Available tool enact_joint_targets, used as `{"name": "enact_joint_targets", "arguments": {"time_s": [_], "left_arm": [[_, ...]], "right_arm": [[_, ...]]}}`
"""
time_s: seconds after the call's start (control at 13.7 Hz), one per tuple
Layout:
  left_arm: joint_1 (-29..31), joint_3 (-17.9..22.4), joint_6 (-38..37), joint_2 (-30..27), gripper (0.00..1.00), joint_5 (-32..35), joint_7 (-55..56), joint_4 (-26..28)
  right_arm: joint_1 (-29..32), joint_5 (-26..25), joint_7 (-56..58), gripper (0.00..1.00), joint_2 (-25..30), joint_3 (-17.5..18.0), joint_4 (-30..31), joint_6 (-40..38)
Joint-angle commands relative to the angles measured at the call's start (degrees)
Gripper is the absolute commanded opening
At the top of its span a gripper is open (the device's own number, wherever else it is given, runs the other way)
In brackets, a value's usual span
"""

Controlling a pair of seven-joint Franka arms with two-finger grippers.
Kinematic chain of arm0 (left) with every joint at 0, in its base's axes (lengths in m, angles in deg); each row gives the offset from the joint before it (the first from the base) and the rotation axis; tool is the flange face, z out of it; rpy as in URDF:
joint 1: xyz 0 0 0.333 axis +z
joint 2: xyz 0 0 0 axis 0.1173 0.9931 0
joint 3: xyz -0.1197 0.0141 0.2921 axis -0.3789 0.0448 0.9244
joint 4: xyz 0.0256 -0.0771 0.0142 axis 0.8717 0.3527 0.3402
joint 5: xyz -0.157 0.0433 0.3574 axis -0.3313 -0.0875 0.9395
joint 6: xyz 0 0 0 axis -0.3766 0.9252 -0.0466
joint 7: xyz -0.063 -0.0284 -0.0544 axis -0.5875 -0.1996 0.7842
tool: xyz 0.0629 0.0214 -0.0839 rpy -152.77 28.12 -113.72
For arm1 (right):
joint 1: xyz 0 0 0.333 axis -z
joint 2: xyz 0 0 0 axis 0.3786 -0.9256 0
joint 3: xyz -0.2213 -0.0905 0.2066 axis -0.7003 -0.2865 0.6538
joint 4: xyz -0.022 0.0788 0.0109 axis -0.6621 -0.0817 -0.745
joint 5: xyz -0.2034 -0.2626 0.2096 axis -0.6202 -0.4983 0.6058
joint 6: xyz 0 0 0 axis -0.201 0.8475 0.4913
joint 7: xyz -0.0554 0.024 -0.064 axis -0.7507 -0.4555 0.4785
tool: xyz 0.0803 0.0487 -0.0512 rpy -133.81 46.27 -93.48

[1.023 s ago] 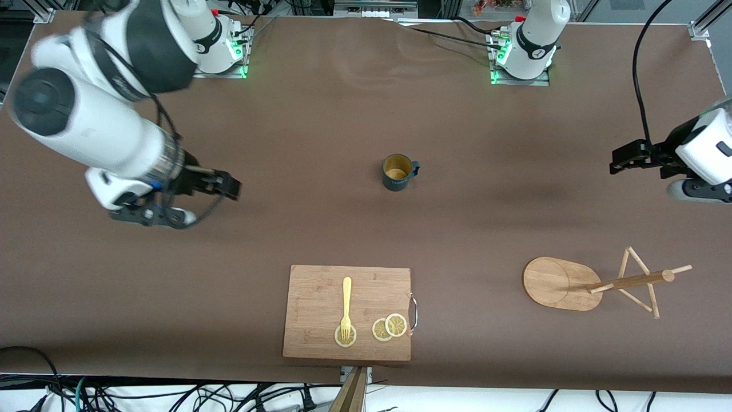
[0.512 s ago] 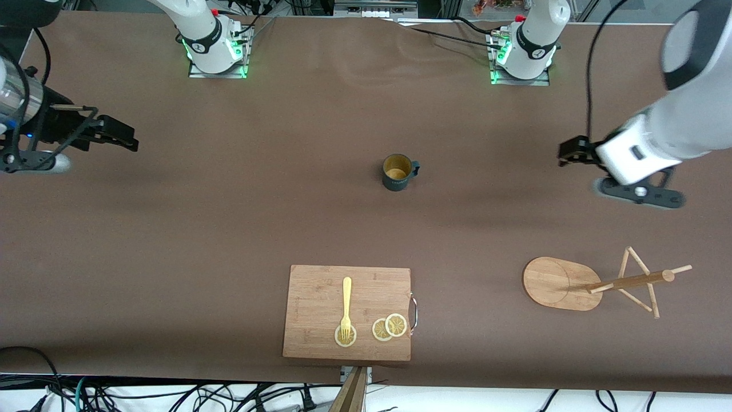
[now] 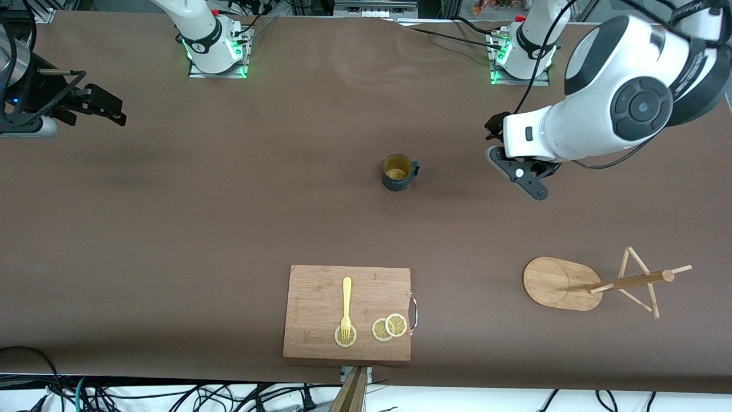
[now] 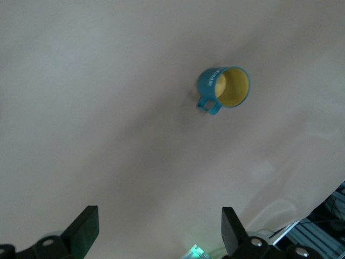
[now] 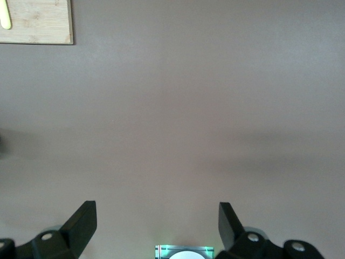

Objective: Pass cup and hang on rack
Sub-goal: 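Move the left gripper toward the mug handle while the right gripper retracts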

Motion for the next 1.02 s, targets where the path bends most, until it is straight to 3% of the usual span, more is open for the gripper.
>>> {"name": "enact_joint_targets", "arguments": {"time_s": [0.0,0.22,0.66,0.8,0.95], "left_arm": [[0.78,0.08,8.12,-1.03,1.00,-2.77,-11.64,7.61],[2.79,0.16,18.40,-1.03,1.00,-7.85,-24.81,15.26],[4.30,0.25,40.37,-1.03,1.00,-25.25,-51.98,31.25],[4.30,0.25,45.49,-0.42,1.00,-34.97,-62.68,35.66],[4.39,0.34,45.60,1.42,1.00,-47.10,-76.99,37.60]], "right_arm": [[1.06,-0.84,0.05,1.00,0.91,0.83,1.69,1.82],[1.42,-0.75,1.02,1.00,-1.02,0.57,-2.42,1.56],[-0.77,-0.66,0.05,1.00,-3.58,1.27,-4.37,0.94],[-0.87,-1.72,0.75,1.00,-3.66,0.92,-4.37,0.94],[-0.69,-1.81,0.58,1.00,-3.58,0.74,-4.37,0.77]]}}
